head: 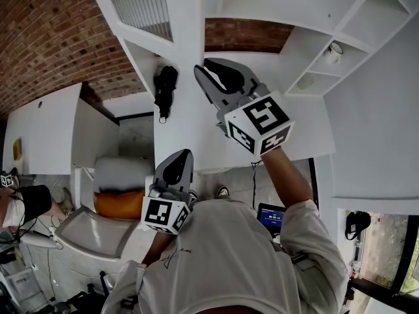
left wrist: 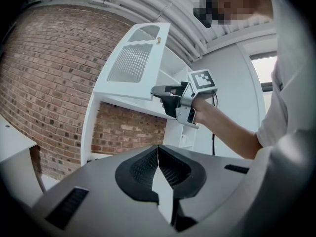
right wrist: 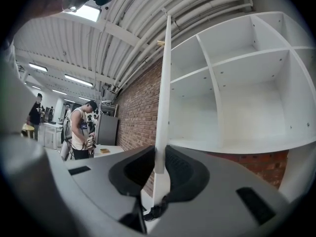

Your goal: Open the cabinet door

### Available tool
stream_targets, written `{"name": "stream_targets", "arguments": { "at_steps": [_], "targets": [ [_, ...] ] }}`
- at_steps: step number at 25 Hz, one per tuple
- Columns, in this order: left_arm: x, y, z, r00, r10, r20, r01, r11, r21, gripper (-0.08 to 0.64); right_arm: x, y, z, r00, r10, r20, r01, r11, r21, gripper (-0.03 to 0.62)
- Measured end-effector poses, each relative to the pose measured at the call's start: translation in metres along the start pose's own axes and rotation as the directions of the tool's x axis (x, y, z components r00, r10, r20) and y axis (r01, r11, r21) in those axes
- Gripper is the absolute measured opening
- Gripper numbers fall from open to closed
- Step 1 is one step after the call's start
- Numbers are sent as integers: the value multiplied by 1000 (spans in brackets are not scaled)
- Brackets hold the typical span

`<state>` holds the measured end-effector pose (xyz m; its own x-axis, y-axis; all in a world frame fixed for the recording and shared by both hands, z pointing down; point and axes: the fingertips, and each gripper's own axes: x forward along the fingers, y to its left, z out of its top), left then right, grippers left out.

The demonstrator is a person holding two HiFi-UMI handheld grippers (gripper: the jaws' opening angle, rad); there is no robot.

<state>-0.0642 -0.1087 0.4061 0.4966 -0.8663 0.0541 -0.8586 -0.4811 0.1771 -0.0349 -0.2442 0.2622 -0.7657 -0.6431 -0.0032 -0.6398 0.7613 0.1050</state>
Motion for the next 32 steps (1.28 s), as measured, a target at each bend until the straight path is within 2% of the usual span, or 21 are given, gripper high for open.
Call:
{"name": "stream_targets", "arguments": {
  "at_steps": [12,24,32],
  "targets": [
    [-4,-3,2,1000,0,8,0,1000,3,15,-4,17,2,997,82,-17,-81,996,32,67],
    [-8,-7,1,1000,-6,9,6,1000,5,15,-5,23,2,996,93,-11,-93,995,20,66],
    [-13,-6,2,1000,3,21,-3,1000,6,15,-2,66,6,976,218,-6,-218,976,11,64]
  ]
}}
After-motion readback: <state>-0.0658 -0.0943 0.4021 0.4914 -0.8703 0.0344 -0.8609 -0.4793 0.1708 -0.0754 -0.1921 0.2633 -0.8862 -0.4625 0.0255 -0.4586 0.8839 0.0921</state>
